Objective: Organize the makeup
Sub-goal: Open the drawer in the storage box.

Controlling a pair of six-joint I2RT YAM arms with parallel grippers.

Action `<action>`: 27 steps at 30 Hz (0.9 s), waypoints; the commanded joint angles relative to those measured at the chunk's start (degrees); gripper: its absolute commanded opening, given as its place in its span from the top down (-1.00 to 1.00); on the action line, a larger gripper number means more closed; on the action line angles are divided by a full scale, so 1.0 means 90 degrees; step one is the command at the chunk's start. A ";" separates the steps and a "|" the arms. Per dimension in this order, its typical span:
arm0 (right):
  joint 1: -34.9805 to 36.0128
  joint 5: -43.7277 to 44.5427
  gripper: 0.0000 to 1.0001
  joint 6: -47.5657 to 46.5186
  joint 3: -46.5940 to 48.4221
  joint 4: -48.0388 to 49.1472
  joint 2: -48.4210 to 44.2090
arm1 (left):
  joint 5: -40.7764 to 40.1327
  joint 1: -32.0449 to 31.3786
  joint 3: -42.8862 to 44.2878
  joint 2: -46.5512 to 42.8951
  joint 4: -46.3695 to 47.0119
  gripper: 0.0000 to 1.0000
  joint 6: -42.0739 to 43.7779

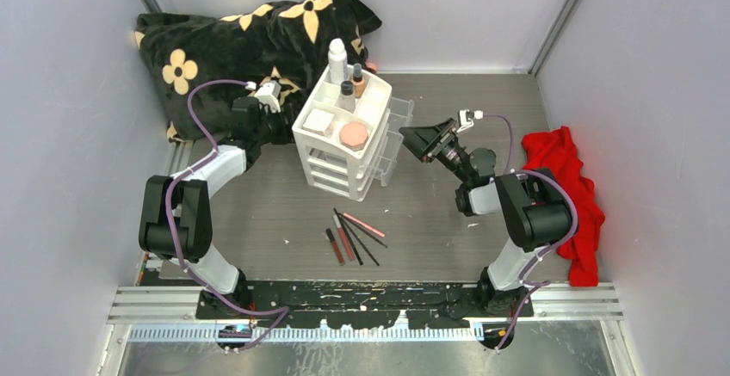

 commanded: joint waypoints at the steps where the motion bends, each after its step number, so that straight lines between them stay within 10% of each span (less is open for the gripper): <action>1: 0.0019 0.0069 -1.00 0.0060 -0.0041 0.1229 -0.0520 | 0.0020 -0.0023 0.0144 -0.0149 0.0155 -0.21 0.0076; 27: -0.0471 0.0058 -1.00 0.0040 -0.0920 0.1221 -0.1217 | 0.0040 -0.0021 0.0066 -0.0130 0.0214 -0.21 0.0071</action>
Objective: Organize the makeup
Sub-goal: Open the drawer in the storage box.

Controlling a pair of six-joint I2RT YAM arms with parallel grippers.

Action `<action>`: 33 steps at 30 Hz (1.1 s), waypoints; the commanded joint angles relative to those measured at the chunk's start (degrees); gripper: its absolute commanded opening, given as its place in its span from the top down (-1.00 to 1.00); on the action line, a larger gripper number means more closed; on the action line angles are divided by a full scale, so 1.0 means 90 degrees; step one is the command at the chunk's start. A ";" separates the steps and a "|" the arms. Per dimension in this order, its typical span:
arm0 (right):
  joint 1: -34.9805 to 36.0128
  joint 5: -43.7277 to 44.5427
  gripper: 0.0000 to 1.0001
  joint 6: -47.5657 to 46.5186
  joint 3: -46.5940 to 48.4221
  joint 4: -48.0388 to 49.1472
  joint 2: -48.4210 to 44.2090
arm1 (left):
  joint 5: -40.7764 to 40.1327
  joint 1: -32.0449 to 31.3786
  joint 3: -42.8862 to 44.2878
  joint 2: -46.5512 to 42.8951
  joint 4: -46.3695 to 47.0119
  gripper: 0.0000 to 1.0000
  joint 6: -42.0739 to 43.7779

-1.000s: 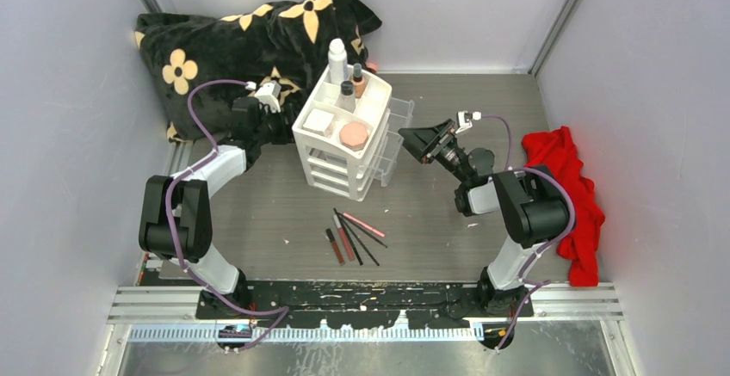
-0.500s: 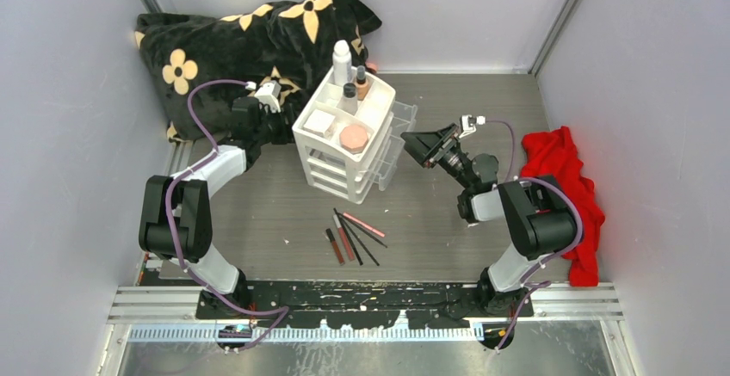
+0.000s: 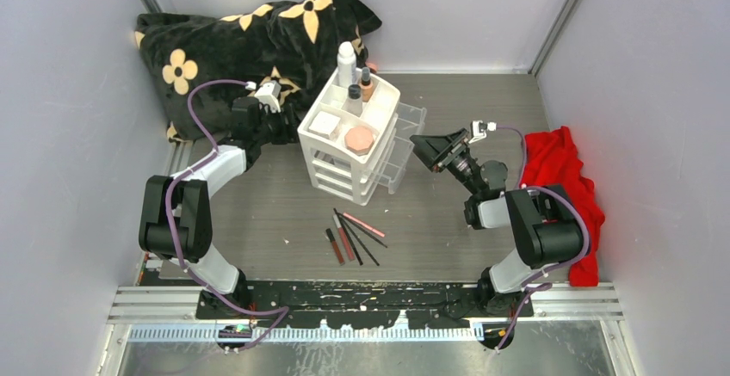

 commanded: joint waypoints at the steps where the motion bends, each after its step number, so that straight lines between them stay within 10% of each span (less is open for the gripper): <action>1: -0.0108 -0.0004 -1.00 -0.0008 -0.0081 0.1234 -0.0346 | 0.0044 -0.0017 0.0066 -0.0130 0.0209 -0.21 0.0074; 33: -0.0231 -0.0705 -1.00 -0.0298 -0.0041 0.1174 0.0912 | 0.0000 -0.0024 0.0135 -0.0150 0.0136 -0.22 0.0108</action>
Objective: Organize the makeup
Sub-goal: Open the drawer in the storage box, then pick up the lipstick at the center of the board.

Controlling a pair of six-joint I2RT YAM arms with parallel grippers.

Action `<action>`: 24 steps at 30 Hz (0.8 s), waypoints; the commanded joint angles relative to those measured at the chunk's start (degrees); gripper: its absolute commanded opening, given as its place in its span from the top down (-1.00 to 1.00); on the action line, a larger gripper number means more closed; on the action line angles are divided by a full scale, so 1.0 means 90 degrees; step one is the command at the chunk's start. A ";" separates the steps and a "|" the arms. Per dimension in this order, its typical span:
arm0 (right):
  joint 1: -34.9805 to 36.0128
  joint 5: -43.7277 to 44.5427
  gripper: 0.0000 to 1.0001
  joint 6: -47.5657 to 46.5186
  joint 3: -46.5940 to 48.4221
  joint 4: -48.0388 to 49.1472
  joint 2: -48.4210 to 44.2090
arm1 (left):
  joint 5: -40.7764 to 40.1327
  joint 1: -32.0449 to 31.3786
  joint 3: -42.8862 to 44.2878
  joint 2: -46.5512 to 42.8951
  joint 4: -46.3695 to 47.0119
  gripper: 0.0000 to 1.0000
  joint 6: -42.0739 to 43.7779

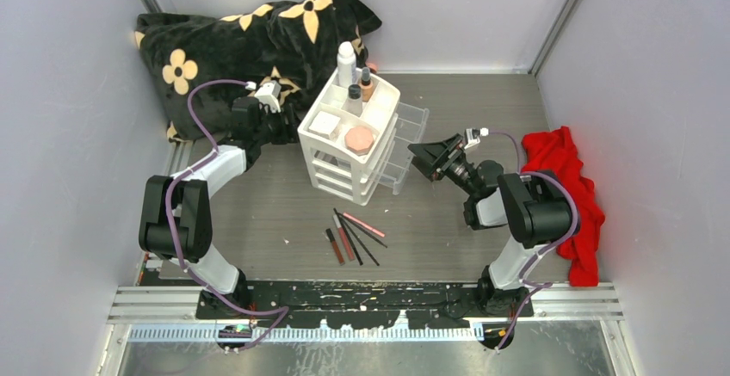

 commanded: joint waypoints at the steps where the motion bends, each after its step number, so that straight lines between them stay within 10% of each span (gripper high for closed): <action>1: -0.0034 -0.0133 -1.00 -0.0326 -0.0036 0.1136 -0.0028 | 0.0004 -0.0024 0.0135 -0.0149 0.0138 -0.22 0.0117; 9: -0.0098 -0.0157 -1.00 -0.1322 -0.0500 -0.0535 -0.1785 | 0.0010 -0.0018 0.0078 -0.0125 0.0177 -0.22 0.0101; 24: -0.0058 0.0626 -1.00 -0.6165 0.1435 -1.0521 -0.7263 | -0.0167 -0.0026 0.0045 -0.0034 0.0196 -0.22 0.0071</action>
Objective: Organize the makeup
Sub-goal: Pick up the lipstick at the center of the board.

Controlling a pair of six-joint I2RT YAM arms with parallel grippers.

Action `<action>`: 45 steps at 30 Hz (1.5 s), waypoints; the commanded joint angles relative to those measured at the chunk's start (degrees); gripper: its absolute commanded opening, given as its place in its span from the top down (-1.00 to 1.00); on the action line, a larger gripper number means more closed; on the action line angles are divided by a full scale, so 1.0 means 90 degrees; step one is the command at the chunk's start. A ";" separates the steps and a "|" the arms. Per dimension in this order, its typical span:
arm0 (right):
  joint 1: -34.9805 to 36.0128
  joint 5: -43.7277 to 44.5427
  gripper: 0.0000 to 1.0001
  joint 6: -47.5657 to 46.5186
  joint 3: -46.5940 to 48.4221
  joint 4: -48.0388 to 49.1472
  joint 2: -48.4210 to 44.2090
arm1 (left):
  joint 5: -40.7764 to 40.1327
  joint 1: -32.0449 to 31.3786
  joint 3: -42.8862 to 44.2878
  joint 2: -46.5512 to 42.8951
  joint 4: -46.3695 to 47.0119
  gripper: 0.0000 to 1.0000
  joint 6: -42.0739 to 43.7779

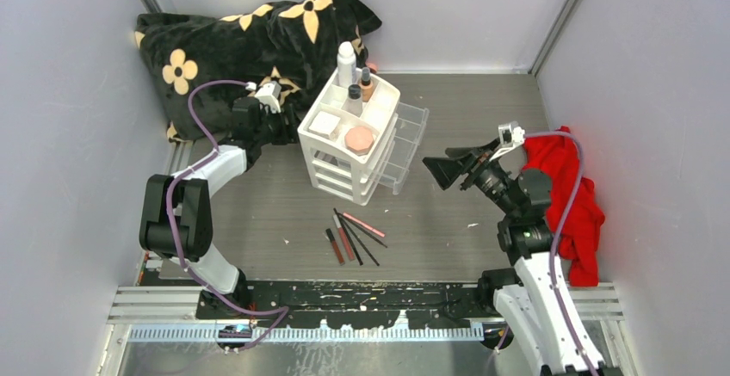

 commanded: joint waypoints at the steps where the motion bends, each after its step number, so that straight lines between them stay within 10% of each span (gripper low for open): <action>1: 0.0036 0.0080 -1.00 -0.1585 0.0614 -0.3109 -0.0581 | -0.0199 -0.0018 0.0033 -0.0115 0.0172 -0.22 0.0071; 18: 0.0063 0.0132 -1.00 -0.2834 0.2686 -0.5732 -0.0654 | -0.0314 -0.0027 -0.0280 -0.0782 0.0041 -0.22 -0.0235; 35: 0.0238 0.0026 -1.00 -0.2223 0.5829 -0.4297 0.2492 | -0.0256 -0.0020 -0.0146 -0.1116 -0.0189 -0.22 -0.0330; 45: 0.3899 0.4405 -1.00 -0.4197 0.9480 -0.6350 0.5279 | -0.0380 -0.0016 -0.0166 -0.1288 -0.0408 -0.22 -0.0185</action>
